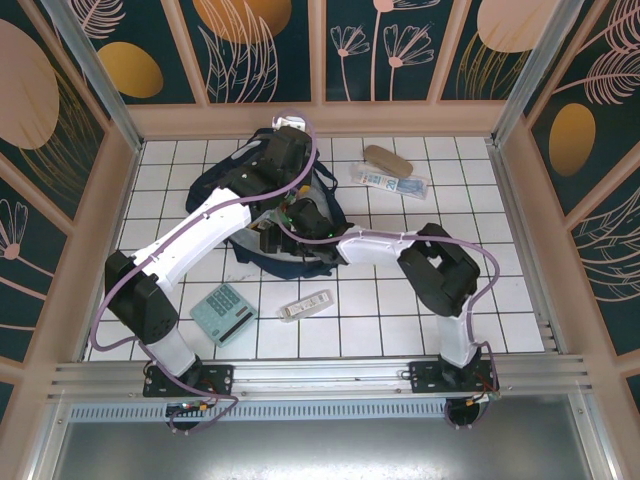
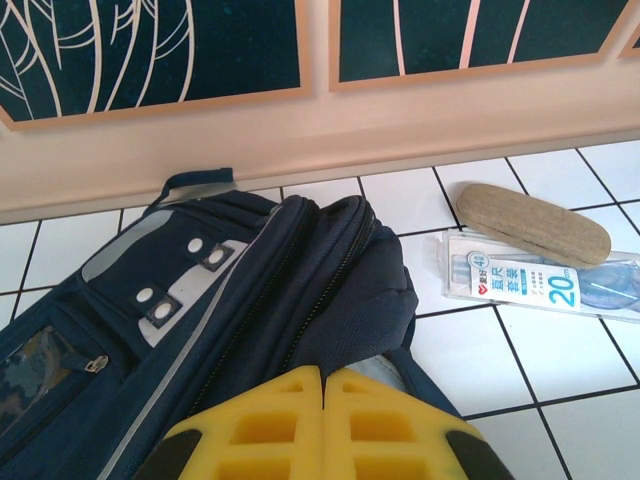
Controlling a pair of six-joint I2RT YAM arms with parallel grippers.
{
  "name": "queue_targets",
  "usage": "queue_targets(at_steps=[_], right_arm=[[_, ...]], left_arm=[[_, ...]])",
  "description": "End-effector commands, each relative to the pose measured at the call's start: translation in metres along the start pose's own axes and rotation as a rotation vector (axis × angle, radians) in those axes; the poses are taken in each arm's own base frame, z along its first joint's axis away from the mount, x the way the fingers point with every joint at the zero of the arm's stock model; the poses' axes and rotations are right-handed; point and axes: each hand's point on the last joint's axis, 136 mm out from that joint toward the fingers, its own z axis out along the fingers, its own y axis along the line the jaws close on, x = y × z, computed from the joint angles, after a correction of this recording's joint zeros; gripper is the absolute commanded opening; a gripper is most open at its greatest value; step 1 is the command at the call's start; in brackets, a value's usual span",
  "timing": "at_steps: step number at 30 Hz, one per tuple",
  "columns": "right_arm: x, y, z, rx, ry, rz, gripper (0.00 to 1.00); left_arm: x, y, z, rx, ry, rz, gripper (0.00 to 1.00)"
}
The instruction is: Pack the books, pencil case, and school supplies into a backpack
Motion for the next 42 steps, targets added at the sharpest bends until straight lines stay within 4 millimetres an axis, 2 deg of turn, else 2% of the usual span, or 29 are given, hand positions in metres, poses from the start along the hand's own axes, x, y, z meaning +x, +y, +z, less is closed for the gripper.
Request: queue_targets(at_steps=[1,10,13,16,18,21,28,33,38,42], right_arm=[[-0.025,-0.026,0.006,0.114,-0.058,0.014,0.92],[-0.101,-0.044,0.007,0.217,-0.206,-0.080,0.92],[-0.120,-0.048,0.009,0.228,-0.238,-0.101,0.92],[-0.129,-0.050,0.015,0.224,-0.244,-0.123,0.92],[-0.125,-0.050,0.015,0.218,-0.229,-0.128,0.92],[-0.113,-0.044,0.006,0.184,-0.222,-0.129,0.92],[-0.091,-0.023,-0.049,0.108,-0.260,-0.151,0.93],[-0.072,-0.018,-0.082,0.071,-0.271,-0.170,0.93],[-0.037,-0.006,-0.095,0.006,-0.243,-0.219,0.89],[0.005,0.022,-0.095,-0.058,-0.199,-0.334,0.87]], left_arm=[[-0.039,0.000,-0.021,0.031,-0.126,-0.055,0.00],[-0.038,-0.002,-0.024,0.052,-0.119,-0.055,0.00],[-0.037,-0.002,-0.023,0.055,-0.115,-0.052,0.00],[-0.036,-0.003,-0.023,0.056,-0.113,-0.051,0.00],[-0.035,-0.003,-0.022,0.053,-0.111,-0.047,0.00],[-0.035,0.000,-0.021,0.039,-0.115,-0.045,0.00],[-0.033,-0.001,-0.016,0.028,-0.114,-0.046,0.00],[-0.033,0.000,-0.015,0.025,-0.115,-0.052,0.00],[-0.031,0.001,-0.014,0.020,-0.112,-0.053,0.00],[-0.030,0.004,-0.014,0.009,-0.104,-0.051,0.00]])
